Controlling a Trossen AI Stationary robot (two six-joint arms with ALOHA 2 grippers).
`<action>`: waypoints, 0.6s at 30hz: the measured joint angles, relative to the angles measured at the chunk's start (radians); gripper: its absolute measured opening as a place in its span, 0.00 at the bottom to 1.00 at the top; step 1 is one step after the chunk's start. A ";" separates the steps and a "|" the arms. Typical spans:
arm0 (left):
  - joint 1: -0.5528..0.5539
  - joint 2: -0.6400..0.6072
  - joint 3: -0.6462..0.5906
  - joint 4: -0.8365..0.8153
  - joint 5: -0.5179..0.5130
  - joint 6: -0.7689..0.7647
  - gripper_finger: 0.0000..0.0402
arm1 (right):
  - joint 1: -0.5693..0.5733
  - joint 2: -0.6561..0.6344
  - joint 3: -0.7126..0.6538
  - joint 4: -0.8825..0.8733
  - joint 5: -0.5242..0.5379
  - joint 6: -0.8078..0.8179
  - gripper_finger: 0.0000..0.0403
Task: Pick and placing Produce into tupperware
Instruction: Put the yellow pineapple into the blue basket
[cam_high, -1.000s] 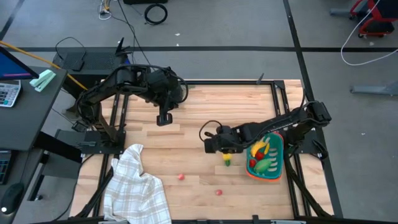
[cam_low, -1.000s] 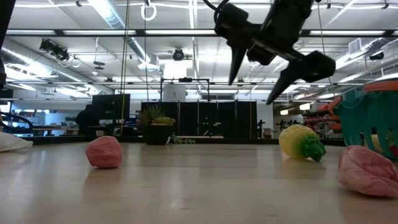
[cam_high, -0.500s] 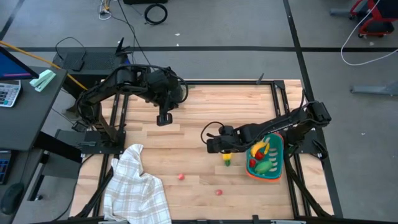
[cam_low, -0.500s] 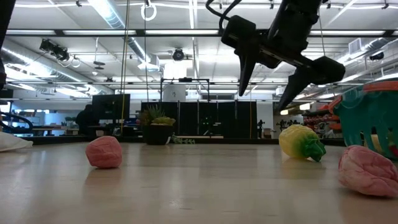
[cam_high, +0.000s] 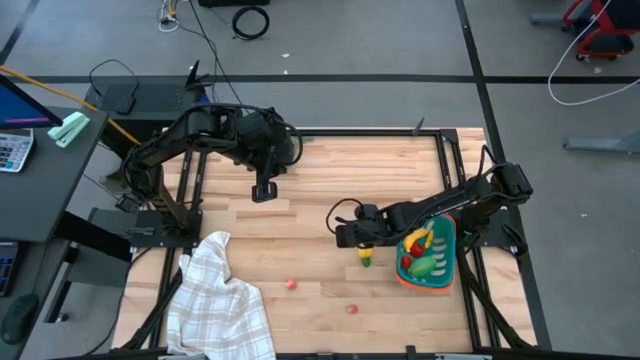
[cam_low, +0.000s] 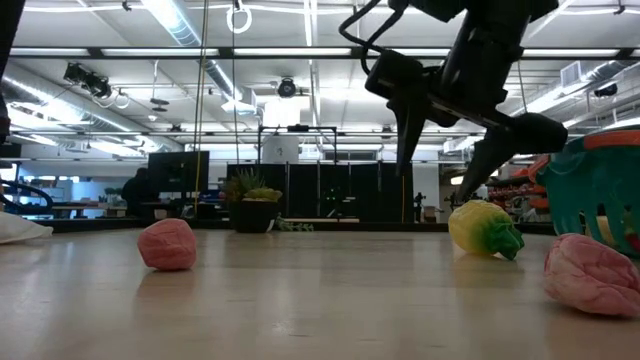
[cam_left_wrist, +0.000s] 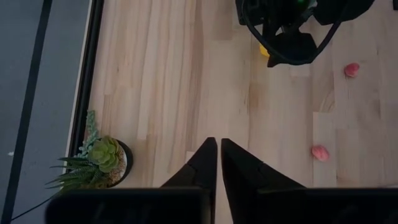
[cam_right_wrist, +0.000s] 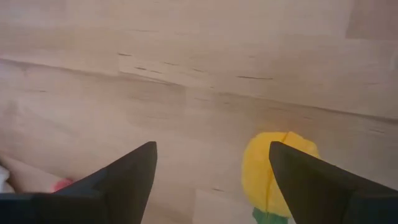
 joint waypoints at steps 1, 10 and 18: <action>0.000 0.000 0.000 0.000 0.000 0.000 0.08 | 0.003 0.000 -0.006 0.011 0.002 0.000 0.79; 0.000 0.000 0.000 0.000 0.000 -0.001 0.06 | 0.066 0.000 -0.042 0.038 0.048 0.074 0.79; 0.000 0.000 0.000 0.000 0.000 -0.002 0.06 | 0.068 0.000 -0.042 0.037 0.052 0.047 0.79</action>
